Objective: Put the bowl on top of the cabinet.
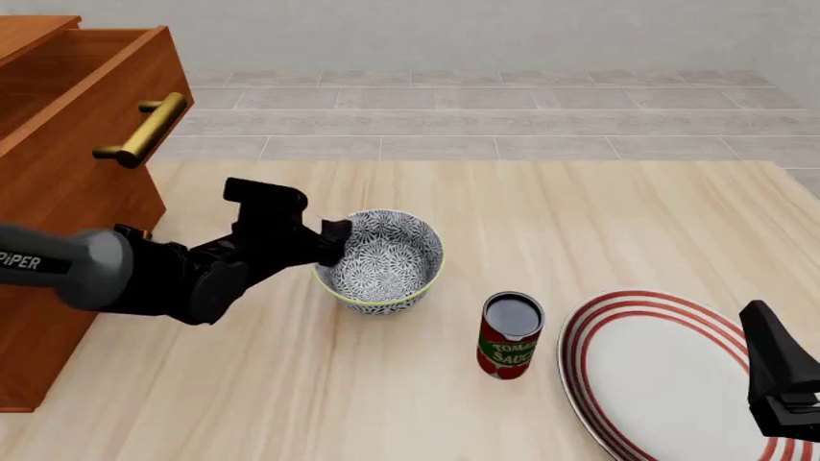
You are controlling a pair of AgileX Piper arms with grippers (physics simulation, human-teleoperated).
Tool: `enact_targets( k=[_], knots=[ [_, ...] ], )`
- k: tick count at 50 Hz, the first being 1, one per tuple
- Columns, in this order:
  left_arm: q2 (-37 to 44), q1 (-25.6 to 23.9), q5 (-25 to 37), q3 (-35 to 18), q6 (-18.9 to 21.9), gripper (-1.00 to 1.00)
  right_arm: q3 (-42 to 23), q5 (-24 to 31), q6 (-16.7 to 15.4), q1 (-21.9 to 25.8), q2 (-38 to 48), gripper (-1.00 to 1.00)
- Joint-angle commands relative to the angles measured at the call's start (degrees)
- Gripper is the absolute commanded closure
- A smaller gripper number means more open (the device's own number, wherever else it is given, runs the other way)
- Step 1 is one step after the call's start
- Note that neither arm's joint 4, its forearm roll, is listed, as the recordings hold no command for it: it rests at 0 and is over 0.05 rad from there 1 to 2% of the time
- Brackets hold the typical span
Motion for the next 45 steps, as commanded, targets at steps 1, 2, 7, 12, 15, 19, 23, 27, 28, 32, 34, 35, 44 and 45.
enact_targets(
  k=[1, 2, 7, 12, 15, 19, 23, 27, 28, 32, 34, 35, 44, 45],
  knots=[
    [2.81, -0.48, 0.56, -1.70, -0.54, -1.00, 0.00, 0.00, 0.00, 0.00, -0.01, -1.00],
    [2.87, -0.51, 0.67, -1.79, -0.61, -1.00, 0.00, 0.00, 0.00, -0.01, 0.01, -1.00],
    [4.52, -0.73, 1.13, -2.95, -0.89, -1.00, 0.00, 0.00, 0.00, 0.00, 0.01, -1.00],
    [6.07, -0.86, 1.25, -3.69, -1.13, -1.00, 0.00, 0.00, 0.00, 0.00, -0.01, -1.00],
    [6.06, -0.77, 1.64, -3.82, -1.04, -1.00, 0.00, 0.00, 0.00, 0.00, 0.00, -1.00],
    [6.61, -0.96, 2.63, -4.56, -2.04, -1.00, 0.00, 0.00, 0.00, -0.01, -0.01, -1.00],
    [7.00, -0.23, 3.01, -4.86, -1.13, -1.00, 0.00, 0.00, -0.01, -0.01, 0.00, -1.00],
    [8.69, 0.79, 4.38, -6.07, -0.03, -1.00, 0.00, 0.00, -0.01, 0.00, 0.00, -1.00],
    [8.91, 0.86, 4.54, -6.20, 0.01, -1.00, 0.00, 0.00, -0.01, 0.00, 0.00, -1.00],
    [10.43, 0.17, 6.29, -7.48, -2.92, -1.00, 0.00, 0.00, 0.01, 0.00, 0.00, -1.00],
    [10.26, 0.72, 6.27, -7.43, -1.59, -1.00, 0.00, 0.00, 0.01, 0.03, -0.01, -1.00],
    [10.43, 0.95, 6.55, -7.63, -1.39, -1.00, 0.00, 0.00, -0.02, 0.01, -0.02, -1.00],
    [11.29, 1.56, 7.52, -8.46, 0.41, -1.00, 0.00, 0.00, 0.01, 0.01, 0.01, -1.00],
    [11.39, 1.79, 7.49, -8.54, 0.65, -1.00, 0.00, 0.00, 0.01, 0.01, 0.01, -1.00]
  ],
)
